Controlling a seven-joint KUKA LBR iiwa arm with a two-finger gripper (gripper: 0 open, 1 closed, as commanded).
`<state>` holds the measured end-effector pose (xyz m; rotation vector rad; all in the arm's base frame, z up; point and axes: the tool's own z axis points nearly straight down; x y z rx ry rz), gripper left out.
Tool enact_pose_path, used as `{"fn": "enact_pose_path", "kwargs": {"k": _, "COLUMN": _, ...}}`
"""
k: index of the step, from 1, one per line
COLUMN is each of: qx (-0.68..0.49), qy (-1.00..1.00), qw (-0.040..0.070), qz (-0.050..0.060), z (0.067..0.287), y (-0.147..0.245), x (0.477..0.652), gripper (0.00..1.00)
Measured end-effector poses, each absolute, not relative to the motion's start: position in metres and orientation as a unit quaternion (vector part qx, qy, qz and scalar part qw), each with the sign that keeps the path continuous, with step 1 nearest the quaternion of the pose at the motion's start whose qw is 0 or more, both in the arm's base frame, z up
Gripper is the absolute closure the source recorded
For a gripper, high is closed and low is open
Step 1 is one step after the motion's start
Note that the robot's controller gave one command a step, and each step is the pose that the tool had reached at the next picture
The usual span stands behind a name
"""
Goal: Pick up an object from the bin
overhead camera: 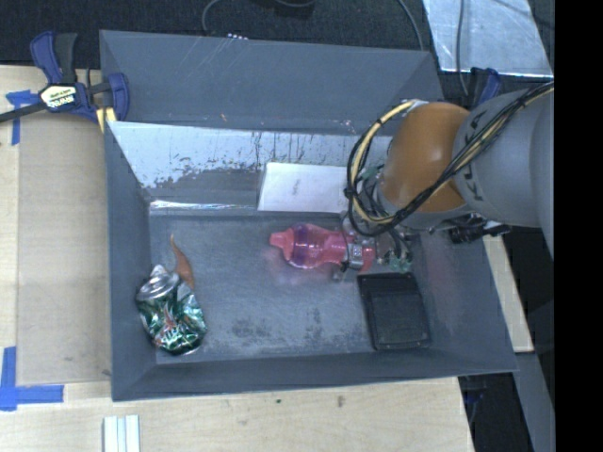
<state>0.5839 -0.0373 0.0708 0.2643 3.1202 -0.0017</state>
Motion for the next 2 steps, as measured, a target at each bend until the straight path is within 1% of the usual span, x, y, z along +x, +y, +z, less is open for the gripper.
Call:
{"fn": "enact_pose_path", "kwargs": {"k": 1, "qx": 0.084, "qy": 0.996, "qw": 0.005, "qz": -0.001, "z": 0.071, "y": -0.037, "x": 0.584, "gripper": 1.00}}
{"fn": "enact_pose_path", "kwargs": {"k": 2, "qx": 0.087, "qy": 0.996, "qw": 0.010, "qz": -0.001, "z": 0.236, "y": -0.039, "x": 0.592, "gripper": 1.00}}
